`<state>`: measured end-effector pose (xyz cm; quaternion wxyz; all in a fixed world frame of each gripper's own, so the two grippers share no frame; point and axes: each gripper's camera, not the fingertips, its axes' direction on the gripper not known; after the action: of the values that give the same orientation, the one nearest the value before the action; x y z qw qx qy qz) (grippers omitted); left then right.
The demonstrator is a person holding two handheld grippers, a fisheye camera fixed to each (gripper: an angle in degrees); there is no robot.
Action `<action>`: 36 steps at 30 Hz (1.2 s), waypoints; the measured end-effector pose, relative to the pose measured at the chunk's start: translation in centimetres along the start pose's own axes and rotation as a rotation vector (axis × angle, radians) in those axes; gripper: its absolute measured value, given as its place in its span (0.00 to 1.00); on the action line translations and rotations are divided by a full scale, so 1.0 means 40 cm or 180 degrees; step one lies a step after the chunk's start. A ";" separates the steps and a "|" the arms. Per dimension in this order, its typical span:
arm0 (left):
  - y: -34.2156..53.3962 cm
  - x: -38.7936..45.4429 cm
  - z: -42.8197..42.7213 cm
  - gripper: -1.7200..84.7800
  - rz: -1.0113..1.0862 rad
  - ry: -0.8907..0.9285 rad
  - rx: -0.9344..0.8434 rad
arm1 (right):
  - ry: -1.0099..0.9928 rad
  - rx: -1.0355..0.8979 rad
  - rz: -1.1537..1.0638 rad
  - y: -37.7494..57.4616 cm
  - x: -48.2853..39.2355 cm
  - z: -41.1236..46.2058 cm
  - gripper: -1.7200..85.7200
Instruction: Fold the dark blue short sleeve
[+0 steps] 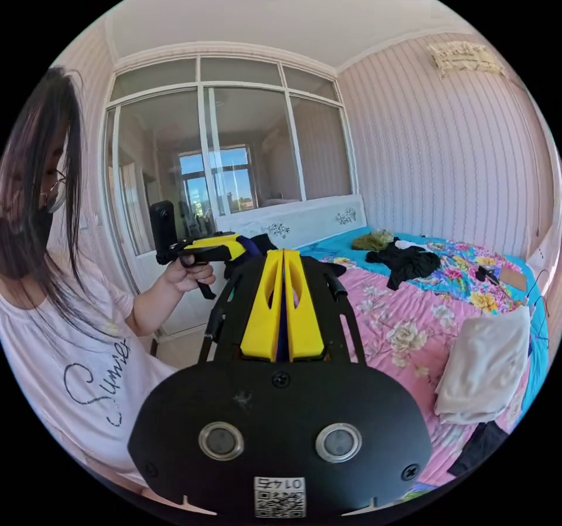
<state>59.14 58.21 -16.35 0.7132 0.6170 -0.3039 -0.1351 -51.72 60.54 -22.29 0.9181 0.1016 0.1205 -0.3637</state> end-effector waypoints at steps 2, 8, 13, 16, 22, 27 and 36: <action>-0.007 -0.042 -0.038 0.01 -0.0042 -0.0197 -0.0015 | 0.0322 0.0218 -0.0072 -0.068 -0.025 0.020 0.02; -0.015 -0.205 -0.066 0.01 -0.0653 -0.0090 -0.0109 | 0.0466 -0.0310 0.0223 -0.146 0.042 0.169 0.04; -0.053 -0.248 -0.097 0.01 -0.0746 -0.0210 -0.0132 | 0.0155 -0.1309 0.0655 0.004 0.064 0.453 0.22; -0.104 -0.271 -0.114 0.01 -0.0757 -0.0280 -0.0150 | -0.0321 -0.1691 0.0900 0.097 0.020 0.590 0.23; -0.218 -0.287 -0.161 0.01 -0.0649 -0.0357 -0.0174 | -0.0317 -0.1477 0.0946 0.067 -0.046 0.713 0.22; -0.304 -0.279 -0.212 0.01 -0.0570 -0.0331 -0.0139 | 0.0026 -0.1120 0.0718 -0.044 -0.080 0.750 0.22; -0.430 -0.288 -0.343 0.01 -0.0484 -0.0306 0.0219 | 0.0868 -0.1228 0.0727 -0.070 -0.049 0.834 0.16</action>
<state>61.54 72.20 -36.69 0.6639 0.6552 -0.2945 -0.2078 -50.14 50.65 9.71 0.9309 -0.0143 0.2979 -0.2109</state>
